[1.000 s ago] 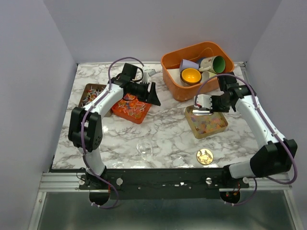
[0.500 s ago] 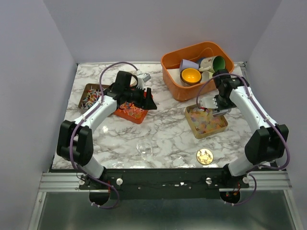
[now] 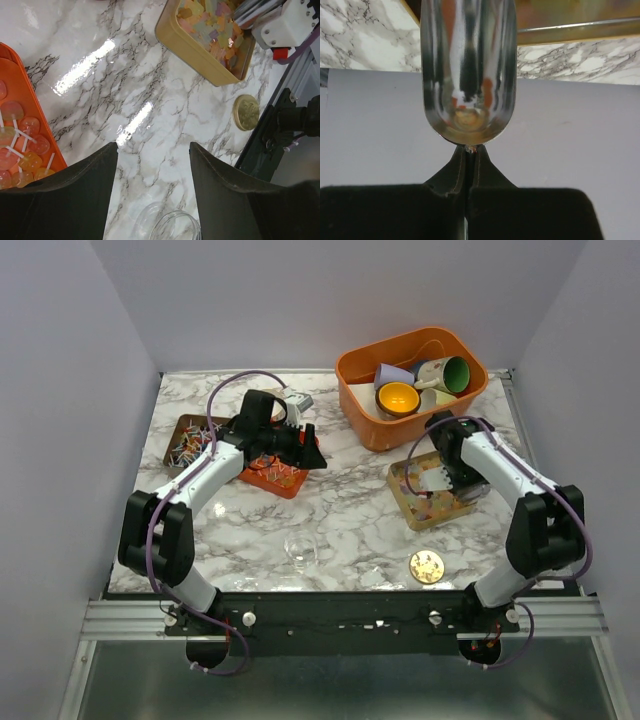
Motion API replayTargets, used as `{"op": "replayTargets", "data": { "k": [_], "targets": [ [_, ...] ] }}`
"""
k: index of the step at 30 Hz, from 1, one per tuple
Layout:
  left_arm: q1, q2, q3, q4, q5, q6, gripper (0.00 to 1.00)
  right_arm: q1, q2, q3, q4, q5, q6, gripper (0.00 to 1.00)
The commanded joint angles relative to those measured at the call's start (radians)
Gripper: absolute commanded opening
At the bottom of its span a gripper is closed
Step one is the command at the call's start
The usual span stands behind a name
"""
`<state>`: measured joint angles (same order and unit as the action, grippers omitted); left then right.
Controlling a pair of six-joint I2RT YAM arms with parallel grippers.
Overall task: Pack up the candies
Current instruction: Scoop the fake candies from the storage box.
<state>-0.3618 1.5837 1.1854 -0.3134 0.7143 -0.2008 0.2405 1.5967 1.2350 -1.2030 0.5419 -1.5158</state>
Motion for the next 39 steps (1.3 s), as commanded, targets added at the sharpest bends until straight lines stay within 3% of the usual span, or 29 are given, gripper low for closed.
{"op": "replayTargets", "data": {
  "k": [1, 12, 26, 31, 39],
  "targets": [
    [0.000, -0.021, -0.004, 0.023, -0.019, -0.006, 0.69, 0.058, 0.113, 0.032, -0.052, 0.056, 0.176, 0.01],
    [0.001, -0.004, -0.001, 0.013, -0.019, 0.001, 0.68, 0.100, 0.227, 0.179, -0.185, -0.174, 0.494, 0.01],
    [0.000, 0.081, 0.014, 0.000, -0.012, 0.026, 0.67, 0.102, 0.118, -0.081, -0.049, -0.319, 0.631, 0.01],
    [0.000, 0.116, 0.042, -0.007, -0.007, 0.014, 0.67, 0.102, 0.204, 0.041, -0.066, -0.379, 0.755, 0.01],
    [-0.002, 0.153, 0.045, 0.020, -0.019, -0.023, 0.67, 0.103, 0.278, 0.098, -0.029, -0.381, 0.776, 0.01]
  ]
}}
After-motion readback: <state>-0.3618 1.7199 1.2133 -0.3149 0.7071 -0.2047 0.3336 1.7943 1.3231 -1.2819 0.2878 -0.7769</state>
